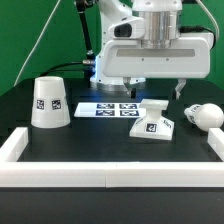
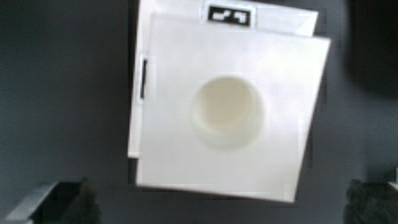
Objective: Assemble lamp
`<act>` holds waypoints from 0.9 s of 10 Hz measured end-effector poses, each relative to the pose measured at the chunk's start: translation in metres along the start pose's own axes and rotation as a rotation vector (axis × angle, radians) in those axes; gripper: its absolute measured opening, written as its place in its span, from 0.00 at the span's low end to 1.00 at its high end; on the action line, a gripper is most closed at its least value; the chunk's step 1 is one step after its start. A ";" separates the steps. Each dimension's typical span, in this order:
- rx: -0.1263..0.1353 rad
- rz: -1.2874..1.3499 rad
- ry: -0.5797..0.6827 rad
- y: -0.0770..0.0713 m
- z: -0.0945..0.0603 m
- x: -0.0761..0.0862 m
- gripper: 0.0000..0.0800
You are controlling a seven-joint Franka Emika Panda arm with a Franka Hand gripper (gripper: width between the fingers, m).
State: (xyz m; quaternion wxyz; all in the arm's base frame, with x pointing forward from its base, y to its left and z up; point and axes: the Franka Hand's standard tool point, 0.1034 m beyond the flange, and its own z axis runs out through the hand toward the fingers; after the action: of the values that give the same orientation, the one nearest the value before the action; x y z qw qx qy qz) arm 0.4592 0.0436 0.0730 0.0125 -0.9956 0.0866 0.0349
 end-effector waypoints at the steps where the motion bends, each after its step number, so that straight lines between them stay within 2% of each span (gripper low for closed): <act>1: -0.001 0.037 -0.002 -0.002 0.001 -0.001 0.87; 9: 0.001 -0.001 0.012 0.001 0.027 -0.014 0.87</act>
Offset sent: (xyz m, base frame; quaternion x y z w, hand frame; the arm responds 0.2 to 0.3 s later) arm -0.0078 -0.0001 -0.0116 -0.0049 0.0113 0.0176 0.9998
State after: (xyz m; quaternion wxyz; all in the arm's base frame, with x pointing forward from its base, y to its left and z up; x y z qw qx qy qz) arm 0.4436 0.0457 0.0471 0.0125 -0.9958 0.0862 0.0290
